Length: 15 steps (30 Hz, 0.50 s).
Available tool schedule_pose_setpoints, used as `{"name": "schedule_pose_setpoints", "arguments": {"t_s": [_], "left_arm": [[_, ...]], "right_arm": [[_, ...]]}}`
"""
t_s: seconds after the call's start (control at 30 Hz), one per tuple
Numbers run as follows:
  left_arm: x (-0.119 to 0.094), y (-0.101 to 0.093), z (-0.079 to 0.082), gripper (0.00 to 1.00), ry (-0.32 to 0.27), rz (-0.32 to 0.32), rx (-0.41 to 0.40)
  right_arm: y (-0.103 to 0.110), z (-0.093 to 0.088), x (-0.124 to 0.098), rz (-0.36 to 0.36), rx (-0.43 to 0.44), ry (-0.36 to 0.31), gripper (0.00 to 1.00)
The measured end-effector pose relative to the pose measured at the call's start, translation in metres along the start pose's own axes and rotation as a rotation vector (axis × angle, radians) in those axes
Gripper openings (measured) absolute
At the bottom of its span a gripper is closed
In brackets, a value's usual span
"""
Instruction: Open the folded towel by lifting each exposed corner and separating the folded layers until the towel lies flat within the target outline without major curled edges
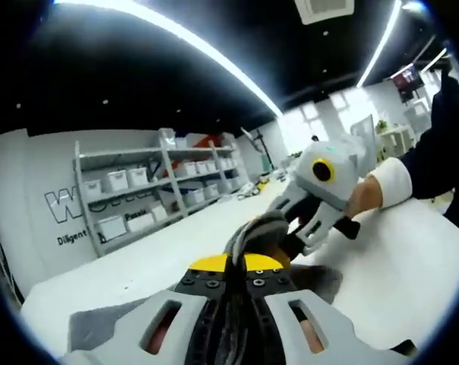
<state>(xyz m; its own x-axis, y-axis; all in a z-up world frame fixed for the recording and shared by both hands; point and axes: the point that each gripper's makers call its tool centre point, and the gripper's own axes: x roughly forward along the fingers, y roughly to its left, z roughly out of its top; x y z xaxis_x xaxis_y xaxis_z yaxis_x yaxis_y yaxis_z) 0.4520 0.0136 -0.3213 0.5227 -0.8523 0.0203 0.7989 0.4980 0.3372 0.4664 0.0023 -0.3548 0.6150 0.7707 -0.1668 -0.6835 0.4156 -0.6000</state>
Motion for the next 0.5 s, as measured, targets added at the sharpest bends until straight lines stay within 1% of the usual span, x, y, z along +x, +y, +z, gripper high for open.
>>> {"name": "schedule_pose_setpoints", "arguments": {"t_s": [0.03, 0.07, 0.13, 0.17, 0.3, 0.37, 0.4, 0.43, 0.5], "left_arm": [[0.0, 0.001, 0.0, 0.05, -0.001, 0.001, -0.001], [0.0, 0.002, 0.0, 0.05, -0.004, 0.001, -0.005], [0.0, 0.002, 0.001, 0.05, -0.005, 0.0, -0.006], [-0.001, 0.002, 0.001, 0.06, -0.005, 0.0, -0.001], [0.0, 0.001, 0.002, 0.09, -0.009, -0.001, 0.012], [0.0, 0.005, 0.003, 0.12, -0.014, 0.008, 0.024], [-0.001, 0.006, 0.004, 0.12, -0.017, 0.013, 0.03], [-0.001, 0.007, 0.004, 0.12, -0.019, 0.013, 0.031], [-0.002, 0.008, 0.007, 0.13, -0.033, 0.018, 0.028]], "right_arm": [[-0.001, 0.0, 0.0, 0.005, 0.032, -0.001, 0.01], [-0.003, 0.001, -0.001, 0.004, 0.102, -0.003, 0.01], [-0.005, 0.0, -0.001, 0.007, 0.165, -0.005, 0.0], [-0.008, 0.0, -0.001, -0.006, 0.208, -0.008, 0.0], [-0.022, 0.001, -0.002, -0.039, 0.326, -0.025, 0.0], [-0.03, 0.002, -0.003, -0.058, 0.389, -0.041, 0.0], [-0.036, 0.001, -0.004, -0.072, 0.434, -0.047, 0.0], [-0.038, 0.0, -0.004, -0.08, 0.458, -0.05, 0.0], [-0.045, -0.002, -0.005, -0.09, 0.547, -0.065, 0.0]]}}
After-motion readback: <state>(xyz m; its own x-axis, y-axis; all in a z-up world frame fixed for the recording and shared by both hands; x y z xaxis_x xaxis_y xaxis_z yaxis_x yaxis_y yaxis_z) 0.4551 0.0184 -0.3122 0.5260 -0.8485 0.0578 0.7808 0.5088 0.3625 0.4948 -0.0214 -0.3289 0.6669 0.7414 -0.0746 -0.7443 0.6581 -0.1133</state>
